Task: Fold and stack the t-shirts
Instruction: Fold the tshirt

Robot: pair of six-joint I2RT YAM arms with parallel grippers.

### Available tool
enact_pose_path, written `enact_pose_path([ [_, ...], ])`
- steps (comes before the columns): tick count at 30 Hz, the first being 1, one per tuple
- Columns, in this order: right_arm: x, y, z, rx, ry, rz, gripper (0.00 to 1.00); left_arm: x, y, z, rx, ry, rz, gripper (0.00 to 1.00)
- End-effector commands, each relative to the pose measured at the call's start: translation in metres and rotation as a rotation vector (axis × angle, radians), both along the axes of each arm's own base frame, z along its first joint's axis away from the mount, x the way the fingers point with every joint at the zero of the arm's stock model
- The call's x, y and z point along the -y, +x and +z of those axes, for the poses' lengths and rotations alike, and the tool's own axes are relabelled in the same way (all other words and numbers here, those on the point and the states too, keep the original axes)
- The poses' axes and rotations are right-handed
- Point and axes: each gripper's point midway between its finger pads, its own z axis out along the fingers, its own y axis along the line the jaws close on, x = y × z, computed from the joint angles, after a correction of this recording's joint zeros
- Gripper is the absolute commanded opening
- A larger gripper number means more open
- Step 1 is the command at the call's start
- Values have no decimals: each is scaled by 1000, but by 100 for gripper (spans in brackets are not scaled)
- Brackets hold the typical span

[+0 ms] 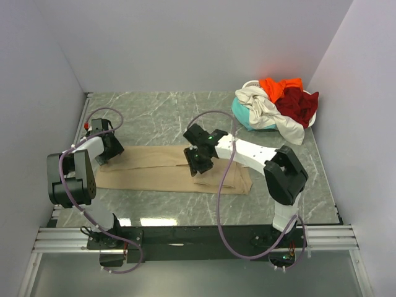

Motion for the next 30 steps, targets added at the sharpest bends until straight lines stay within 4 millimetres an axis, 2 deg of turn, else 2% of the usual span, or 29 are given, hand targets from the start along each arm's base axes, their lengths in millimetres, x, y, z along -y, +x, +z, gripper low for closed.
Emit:
enact_pose_path([
  [1,22,39,42,95,57,-116,48,5,-33,-22,-129,-22,10,72],
  [2,36,55,49,115,70,-165,49,3,-32,-20,-127,-17,13,72],
  [7,91,103,52,181,17,-286,50,0,-24,-7,-99,-1,21,72],
  [10,129,134,47,236,-51,-372,50,-3,-17,1,-85,8,31,72],
  [11,141,143,40,251,-99,-399,50,-4,-13,5,-73,10,33,72],
  [13,158,162,41,288,-131,-446,51,-6,-10,9,-70,16,42,72],
  [14,164,168,33,287,-154,-461,51,-6,-7,12,-62,19,43,72],
  [16,177,185,36,323,-180,-504,51,-7,-3,15,-53,23,45,72],
  [18,185,196,30,332,-209,-528,51,-9,-1,16,-51,27,47,72],
  [19,186,204,33,347,-206,-536,51,-10,2,17,-49,28,51,72],
  [20,190,208,25,336,-219,-546,51,-10,2,17,-54,29,51,72],
  [22,189,217,26,341,-219,-544,50,-11,3,17,-57,35,56,72],
  [23,189,218,16,319,-234,-538,50,-12,3,17,-59,37,59,72],
  [26,189,222,8,299,-253,-528,49,-13,5,20,-49,41,64,72],
  [30,191,220,-2,276,-282,-513,48,-12,5,13,-72,33,64,72],
])
